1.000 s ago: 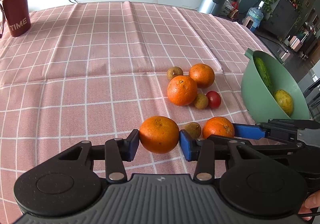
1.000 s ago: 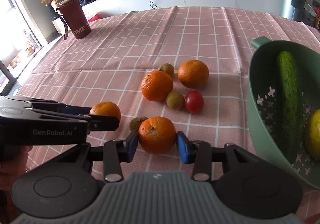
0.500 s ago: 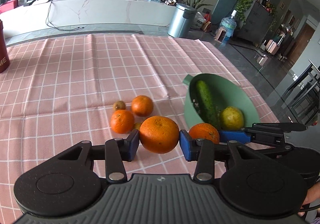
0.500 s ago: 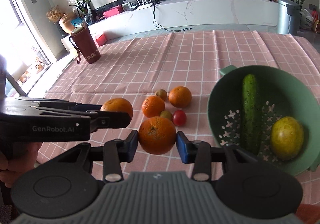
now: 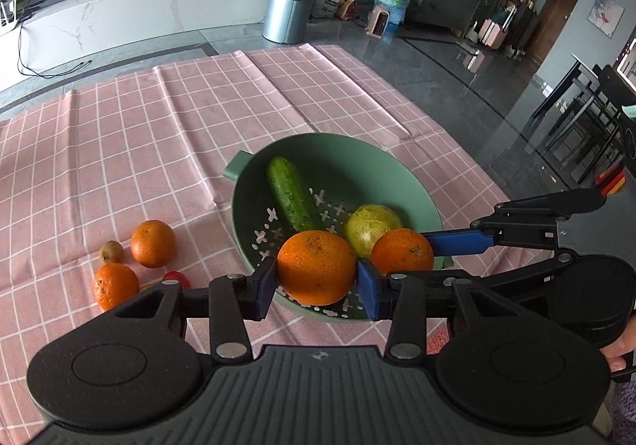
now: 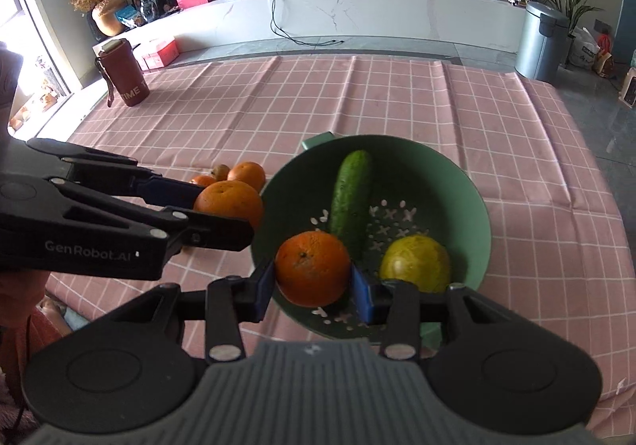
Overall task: Organize fruits
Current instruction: 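Lower both oranges into the colander and open both grippers, then move both grippers back toward the remaining oranges, then grasp an orange with the left gripper while the right gripper grasps another orange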
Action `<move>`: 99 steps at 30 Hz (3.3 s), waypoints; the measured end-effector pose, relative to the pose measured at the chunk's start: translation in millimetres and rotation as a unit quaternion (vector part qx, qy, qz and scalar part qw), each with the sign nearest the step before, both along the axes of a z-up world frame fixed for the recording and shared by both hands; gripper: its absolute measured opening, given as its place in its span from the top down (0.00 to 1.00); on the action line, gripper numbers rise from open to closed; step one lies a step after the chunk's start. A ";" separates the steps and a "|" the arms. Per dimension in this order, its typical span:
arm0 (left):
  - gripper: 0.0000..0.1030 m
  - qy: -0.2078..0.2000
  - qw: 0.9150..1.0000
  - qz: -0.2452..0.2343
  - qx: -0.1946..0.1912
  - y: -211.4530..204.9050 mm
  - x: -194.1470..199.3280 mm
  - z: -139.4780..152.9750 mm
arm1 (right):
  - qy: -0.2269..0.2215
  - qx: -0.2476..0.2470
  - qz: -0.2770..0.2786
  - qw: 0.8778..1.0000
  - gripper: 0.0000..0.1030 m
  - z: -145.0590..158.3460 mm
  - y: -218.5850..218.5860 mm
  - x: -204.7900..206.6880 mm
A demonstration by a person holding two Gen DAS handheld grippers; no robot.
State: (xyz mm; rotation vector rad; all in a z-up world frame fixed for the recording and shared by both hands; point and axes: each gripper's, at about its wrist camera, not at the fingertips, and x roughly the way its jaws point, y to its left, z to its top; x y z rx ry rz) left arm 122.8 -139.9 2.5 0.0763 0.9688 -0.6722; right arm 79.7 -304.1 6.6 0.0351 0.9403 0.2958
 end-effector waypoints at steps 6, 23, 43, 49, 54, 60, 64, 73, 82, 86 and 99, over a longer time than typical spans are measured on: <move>0.53 0.017 0.997 -0.046 0.067 -26.0 12.6 -17.6 | 0.052 0.002 0.008 0.999 0.63 -20.8 -21.5 18.9; 0.52 0.068 0.972 -0.137 0.181 -60.7 38.6 -45.4 | 0.161 -0.015 0.062 0.985 0.63 -60.8 -21.3 63.8; 0.40 0.052 0.982 -0.113 0.142 -46.6 35.4 -27.3 | 0.145 -0.032 0.056 0.987 0.49 -42.8 -17.6 55.8; 0.40 0.012 0.992 -0.075 0.100 -13.4 23.2 8.4 | 0.087 -0.007 0.032 0.996 0.49 -17.1 -10.6 38.1; 0.40 -0.029 0.997 -0.025 0.073 26.5 10.2 32.8 | 0.027 0.013 0.010 0.999 0.49 -2.9 8.5 19.0; 0.41 -0.054 0.997 0.042 0.041 75.0 -2.0 40.5 | -0.032 0.049 -0.017 0.998 0.53 -0.6 45.2 -1.9; 0.44 -0.063 0.994 0.081 0.030 103.2 -6.5 30.5 | -0.061 0.056 -0.018 0.996 0.58 -5.8 75.2 -10.4; 0.44 -0.040 0.989 0.140 0.018 133.3 6.1 -3.0 | -0.071 0.000 0.047 0.996 0.62 -14.2 115.8 4.9; 0.44 -0.020 0.983 0.178 -0.024 158.0 23.2 -33.0 | -0.076 -0.087 0.124 0.986 0.62 -15.7 117.9 67.9; 0.44 0.008 0.981 0.188 -0.034 160.8 31.4 -54.2 | -0.068 -0.120 0.166 0.976 0.62 -24.6 122.2 85.7; 0.44 0.040 0.985 0.162 -0.038 148.1 51.6 -76.9 | -0.013 -0.161 0.273 0.948 0.61 -61.0 152.1 127.2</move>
